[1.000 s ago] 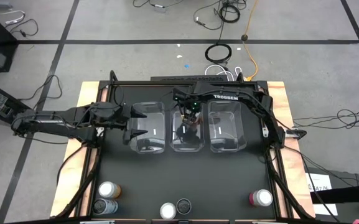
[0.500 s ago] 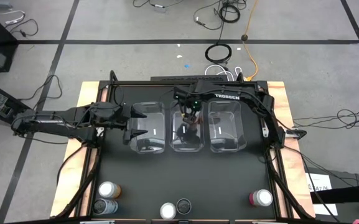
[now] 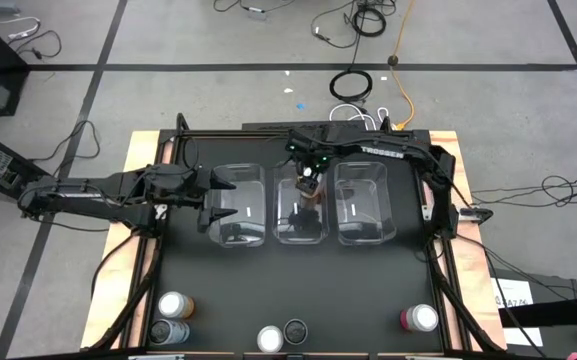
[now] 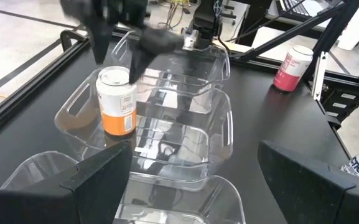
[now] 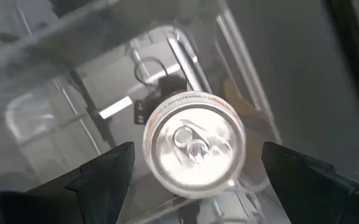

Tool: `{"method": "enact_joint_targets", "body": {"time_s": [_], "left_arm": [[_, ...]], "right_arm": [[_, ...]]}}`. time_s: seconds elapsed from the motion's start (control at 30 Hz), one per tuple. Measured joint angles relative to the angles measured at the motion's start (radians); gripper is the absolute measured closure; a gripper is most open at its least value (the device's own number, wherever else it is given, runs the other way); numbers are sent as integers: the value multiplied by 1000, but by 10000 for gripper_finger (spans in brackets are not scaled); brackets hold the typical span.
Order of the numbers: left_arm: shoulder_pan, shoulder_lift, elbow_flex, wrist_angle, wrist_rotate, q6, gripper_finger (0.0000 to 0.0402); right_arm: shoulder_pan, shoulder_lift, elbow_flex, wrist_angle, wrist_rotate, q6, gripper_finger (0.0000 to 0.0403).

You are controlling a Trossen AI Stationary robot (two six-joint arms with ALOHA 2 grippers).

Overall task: Sort soda cans
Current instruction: Put the right pink soda can into the right transparent bin

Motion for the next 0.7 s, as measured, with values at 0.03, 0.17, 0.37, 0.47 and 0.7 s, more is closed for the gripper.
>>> {"method": "enact_joint_targets", "body": {"time_s": [0.03,0.17,0.37,0.47,0.7], "left_arm": [[0,0,0,0,0,0,47],[0,0,0,0,0,0,47],[0,0,0,0,15,0,47],[0,0,0,1,33,-3,47],[-1,0,0,1,51,-24,47]], "right_arm": [[1,-19,0,0,0,10,58],[11,-99,0,-2,8,85,58],[73,-216,0,-48,45,258,58],[138,-257,0,-125,145,347,58],[313,-312,0,-336,217,625,58]]}}
